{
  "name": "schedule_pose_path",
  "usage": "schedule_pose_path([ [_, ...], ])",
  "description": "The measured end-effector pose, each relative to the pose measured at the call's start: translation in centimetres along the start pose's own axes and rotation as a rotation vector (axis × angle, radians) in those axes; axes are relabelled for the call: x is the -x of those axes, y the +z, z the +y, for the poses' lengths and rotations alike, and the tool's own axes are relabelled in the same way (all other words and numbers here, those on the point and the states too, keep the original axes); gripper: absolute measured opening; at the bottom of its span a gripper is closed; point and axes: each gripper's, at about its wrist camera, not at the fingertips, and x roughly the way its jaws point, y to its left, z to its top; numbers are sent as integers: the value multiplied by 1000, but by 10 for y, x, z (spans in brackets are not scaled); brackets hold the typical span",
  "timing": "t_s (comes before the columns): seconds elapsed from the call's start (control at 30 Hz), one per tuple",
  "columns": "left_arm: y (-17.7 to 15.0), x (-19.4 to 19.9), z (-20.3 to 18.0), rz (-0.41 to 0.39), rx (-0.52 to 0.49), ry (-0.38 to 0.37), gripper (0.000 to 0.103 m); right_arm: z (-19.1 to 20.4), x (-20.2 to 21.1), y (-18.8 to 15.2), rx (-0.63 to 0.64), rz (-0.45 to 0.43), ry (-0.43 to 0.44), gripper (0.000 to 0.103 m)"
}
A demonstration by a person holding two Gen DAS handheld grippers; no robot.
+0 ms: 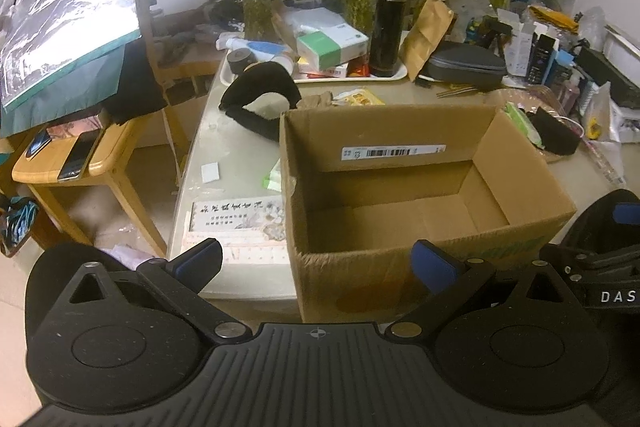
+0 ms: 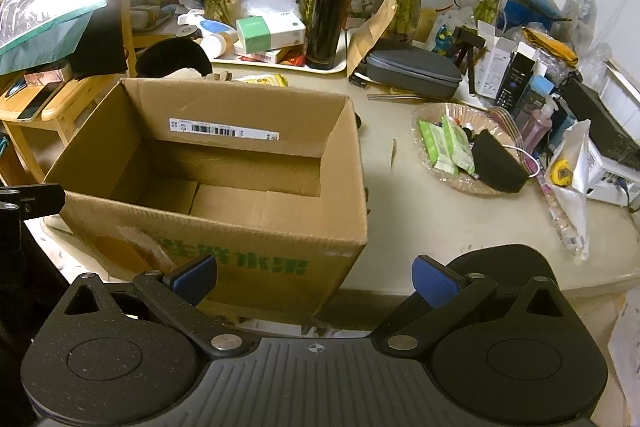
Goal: Organize soft objects
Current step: 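Move both grippers from the cardboard box toward the soft items on the desk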
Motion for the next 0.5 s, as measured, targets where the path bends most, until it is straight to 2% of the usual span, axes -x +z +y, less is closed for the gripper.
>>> schedule_pose_path([
  [0.5, 21, -12, -14, -23, -46, -35, 103, -22, 2, 22, -16, -39, -43, 103],
])
